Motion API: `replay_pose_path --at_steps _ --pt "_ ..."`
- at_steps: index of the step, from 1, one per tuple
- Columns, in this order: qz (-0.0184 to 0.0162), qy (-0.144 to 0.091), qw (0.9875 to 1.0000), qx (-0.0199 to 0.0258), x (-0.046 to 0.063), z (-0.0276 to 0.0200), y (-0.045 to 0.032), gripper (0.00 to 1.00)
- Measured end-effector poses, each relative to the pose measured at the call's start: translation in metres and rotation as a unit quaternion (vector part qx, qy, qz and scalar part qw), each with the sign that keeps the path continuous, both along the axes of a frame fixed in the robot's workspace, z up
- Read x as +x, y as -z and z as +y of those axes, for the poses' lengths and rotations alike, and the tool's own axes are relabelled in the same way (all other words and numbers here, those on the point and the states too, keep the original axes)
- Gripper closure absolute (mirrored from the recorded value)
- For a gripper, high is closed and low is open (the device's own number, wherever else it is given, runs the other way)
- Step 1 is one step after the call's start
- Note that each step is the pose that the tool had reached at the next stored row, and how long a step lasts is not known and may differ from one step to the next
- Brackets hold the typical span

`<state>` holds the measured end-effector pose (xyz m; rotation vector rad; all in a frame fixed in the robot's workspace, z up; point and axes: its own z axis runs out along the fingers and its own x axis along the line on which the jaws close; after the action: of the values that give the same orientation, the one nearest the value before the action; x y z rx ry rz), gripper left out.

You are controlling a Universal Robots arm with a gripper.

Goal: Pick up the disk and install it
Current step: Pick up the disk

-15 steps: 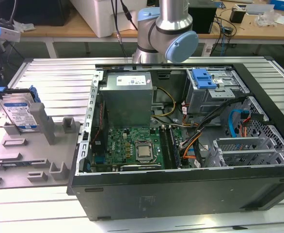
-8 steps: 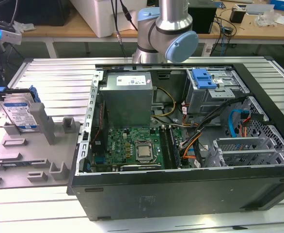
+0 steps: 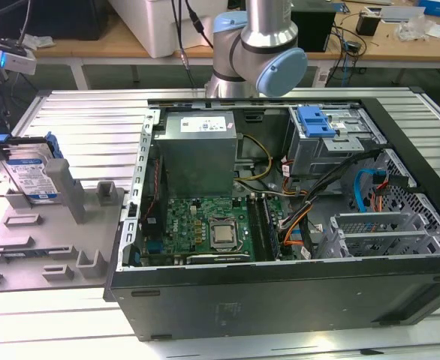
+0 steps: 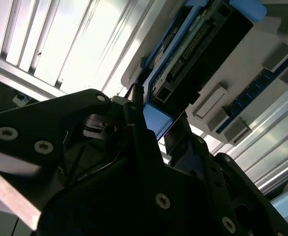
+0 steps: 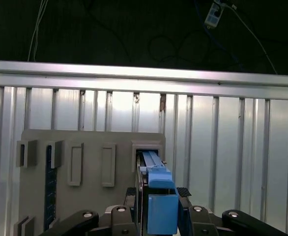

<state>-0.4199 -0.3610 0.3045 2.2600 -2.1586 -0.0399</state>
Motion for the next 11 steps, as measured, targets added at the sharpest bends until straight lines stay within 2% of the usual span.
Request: replay_pose_path --at_steps 11 --pt "0.0001 0.0 1.0 0.0 -0.0005 0.0 0.0087 0.57"
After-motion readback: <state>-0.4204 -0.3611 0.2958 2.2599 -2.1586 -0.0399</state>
